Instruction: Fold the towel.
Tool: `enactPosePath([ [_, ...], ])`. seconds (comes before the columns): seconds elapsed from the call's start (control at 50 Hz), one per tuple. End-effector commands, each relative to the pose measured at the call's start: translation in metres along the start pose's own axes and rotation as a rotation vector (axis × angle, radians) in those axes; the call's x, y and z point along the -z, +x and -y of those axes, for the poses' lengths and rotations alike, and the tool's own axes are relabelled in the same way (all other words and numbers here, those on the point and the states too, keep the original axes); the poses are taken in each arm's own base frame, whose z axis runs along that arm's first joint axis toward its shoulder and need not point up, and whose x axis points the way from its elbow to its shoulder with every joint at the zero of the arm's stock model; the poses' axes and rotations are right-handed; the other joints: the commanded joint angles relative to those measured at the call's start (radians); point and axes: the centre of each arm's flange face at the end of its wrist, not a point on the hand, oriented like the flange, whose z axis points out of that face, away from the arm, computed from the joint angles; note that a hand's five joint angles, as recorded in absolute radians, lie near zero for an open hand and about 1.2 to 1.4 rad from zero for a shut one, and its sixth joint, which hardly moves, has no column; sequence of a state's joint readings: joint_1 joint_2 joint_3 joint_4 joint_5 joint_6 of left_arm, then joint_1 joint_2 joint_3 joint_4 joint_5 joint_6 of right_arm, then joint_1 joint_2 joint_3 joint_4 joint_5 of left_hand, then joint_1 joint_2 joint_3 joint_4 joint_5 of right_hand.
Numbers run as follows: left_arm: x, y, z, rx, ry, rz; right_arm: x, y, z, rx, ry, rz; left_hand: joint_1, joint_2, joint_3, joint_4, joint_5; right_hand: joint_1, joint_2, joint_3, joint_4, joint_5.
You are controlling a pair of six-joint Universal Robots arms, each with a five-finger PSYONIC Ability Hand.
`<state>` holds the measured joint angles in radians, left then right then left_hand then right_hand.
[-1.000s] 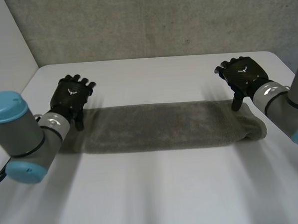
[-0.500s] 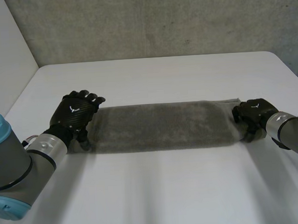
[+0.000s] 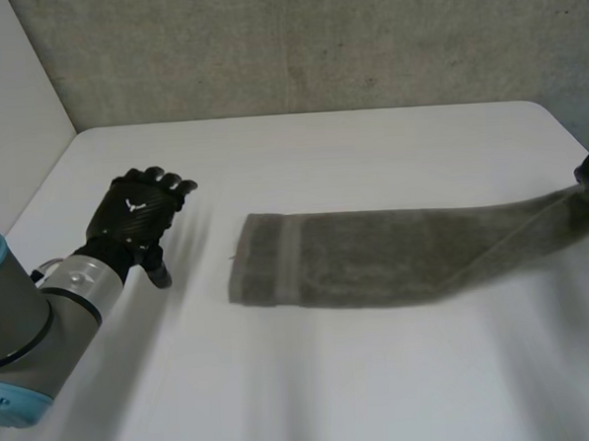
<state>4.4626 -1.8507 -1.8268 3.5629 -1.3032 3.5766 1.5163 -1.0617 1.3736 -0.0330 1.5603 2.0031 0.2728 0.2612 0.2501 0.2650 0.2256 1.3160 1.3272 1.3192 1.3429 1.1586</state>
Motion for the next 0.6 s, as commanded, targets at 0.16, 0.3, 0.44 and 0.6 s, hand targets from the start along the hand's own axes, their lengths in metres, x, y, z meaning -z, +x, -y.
enactPosePath([
  [0.16,-0.004,-0.014,0.010,-0.001,0.032,0.044,0.122,-0.086,0.198,-0.015,0.675,0.013,-0.080,-0.068,-0.057,-0.072,-0.207,0.080,0.069,0.077,0.053,0.063],
  [0.3,-0.006,-0.015,0.008,0.015,0.029,0.044,0.162,-0.174,0.219,0.045,0.867,0.213,-0.083,-0.071,-0.060,-0.075,-0.210,0.080,0.069,0.077,0.053,0.063],
  [0.44,-0.011,-0.010,0.002,0.017,0.015,0.027,0.168,-0.217,0.210,0.063,0.915,0.369,-0.080,-0.068,-0.057,-0.072,-0.207,0.080,0.069,0.077,0.053,0.063],
  [0.6,-0.015,-0.006,0.008,0.012,0.038,0.018,0.167,-0.205,0.207,-0.056,0.886,0.419,-0.077,-0.065,-0.054,-0.069,-0.204,-1.141,-1.153,-1.145,-1.168,-1.159],
])
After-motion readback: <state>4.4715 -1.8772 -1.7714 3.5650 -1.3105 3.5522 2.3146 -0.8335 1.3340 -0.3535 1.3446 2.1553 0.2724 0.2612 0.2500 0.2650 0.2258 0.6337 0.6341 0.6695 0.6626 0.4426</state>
